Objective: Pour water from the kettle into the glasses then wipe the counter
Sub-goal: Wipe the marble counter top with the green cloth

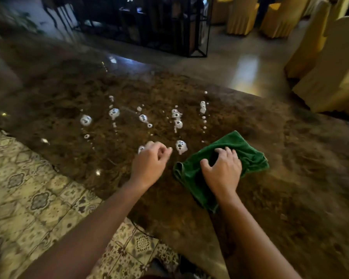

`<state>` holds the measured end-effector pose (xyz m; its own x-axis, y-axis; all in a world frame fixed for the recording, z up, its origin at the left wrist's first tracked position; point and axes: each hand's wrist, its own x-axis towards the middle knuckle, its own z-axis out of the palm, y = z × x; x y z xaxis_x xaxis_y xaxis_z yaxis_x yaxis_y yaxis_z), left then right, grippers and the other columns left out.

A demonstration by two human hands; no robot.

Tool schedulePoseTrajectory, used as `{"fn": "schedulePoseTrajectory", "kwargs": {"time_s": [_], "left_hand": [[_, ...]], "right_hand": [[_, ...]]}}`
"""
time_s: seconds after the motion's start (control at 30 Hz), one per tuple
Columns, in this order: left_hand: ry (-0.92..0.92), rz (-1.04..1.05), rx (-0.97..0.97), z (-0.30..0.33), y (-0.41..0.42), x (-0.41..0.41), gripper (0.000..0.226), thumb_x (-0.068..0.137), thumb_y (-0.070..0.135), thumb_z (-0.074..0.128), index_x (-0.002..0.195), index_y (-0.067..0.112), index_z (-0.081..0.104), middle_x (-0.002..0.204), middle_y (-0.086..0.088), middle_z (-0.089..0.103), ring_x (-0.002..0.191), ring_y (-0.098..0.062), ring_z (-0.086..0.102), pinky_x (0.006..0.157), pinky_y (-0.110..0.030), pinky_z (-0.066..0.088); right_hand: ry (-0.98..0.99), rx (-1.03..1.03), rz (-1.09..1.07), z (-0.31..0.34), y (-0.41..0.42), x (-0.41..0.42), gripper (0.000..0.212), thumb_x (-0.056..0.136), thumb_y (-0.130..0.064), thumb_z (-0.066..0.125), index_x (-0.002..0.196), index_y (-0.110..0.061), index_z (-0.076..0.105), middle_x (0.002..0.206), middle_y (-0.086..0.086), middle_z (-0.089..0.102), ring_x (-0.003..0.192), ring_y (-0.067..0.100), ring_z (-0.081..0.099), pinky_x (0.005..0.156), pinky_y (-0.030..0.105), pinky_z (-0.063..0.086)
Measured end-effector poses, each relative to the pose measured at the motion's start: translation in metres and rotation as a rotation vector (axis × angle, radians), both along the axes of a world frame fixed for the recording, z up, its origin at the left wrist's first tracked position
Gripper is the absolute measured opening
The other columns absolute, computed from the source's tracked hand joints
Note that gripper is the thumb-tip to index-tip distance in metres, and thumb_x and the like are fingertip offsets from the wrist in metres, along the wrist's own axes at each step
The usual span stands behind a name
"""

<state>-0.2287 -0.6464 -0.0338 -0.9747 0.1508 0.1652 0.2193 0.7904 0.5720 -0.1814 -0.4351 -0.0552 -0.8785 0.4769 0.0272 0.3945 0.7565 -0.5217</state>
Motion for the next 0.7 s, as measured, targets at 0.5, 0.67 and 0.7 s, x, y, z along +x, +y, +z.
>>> {"fn": "schedulePoseTrajectory", "kwargs": {"time_s": [0.5,0.67,0.7], "left_hand": [[-0.167,-0.098,-0.485,-0.008,-0.079,-0.289,0.059,0.102,0.061,0.031,0.152,0.030,0.042,0.167,-0.004,0.025,0.156,-0.028,0.011,0.124,-0.051,0.012],[-0.342,-0.124,-0.540,-0.020,-0.073,-0.350,0.075,0.100,0.068,0.027,0.162,0.029,0.014,0.171,-0.005,-0.001,0.157,-0.029,-0.007,0.124,-0.055,0.001],[-0.367,-0.127,-0.552,-0.022,-0.074,-0.355,0.079,0.098,0.072,0.024,0.163,0.029,0.007,0.171,-0.006,-0.007,0.156,-0.030,-0.011,0.124,-0.056,-0.003]], "right_hand": [[0.154,-0.011,-0.019,-0.020,-0.024,-0.079,0.044,0.097,-0.020,0.061,0.140,-0.013,0.064,0.156,0.010,0.052,0.154,0.028,0.033,0.130,0.049,0.015],[-0.177,0.236,-0.175,-0.025,-0.041,-0.084,0.070,0.103,-0.049,0.035,0.166,-0.023,0.018,0.175,0.011,0.005,0.162,0.030,-0.005,0.130,0.048,-0.006],[-0.210,0.214,-0.216,-0.023,-0.041,-0.092,0.071,0.103,-0.050,0.034,0.166,-0.024,0.016,0.175,0.012,0.003,0.162,0.030,-0.006,0.130,0.049,-0.006]]}}
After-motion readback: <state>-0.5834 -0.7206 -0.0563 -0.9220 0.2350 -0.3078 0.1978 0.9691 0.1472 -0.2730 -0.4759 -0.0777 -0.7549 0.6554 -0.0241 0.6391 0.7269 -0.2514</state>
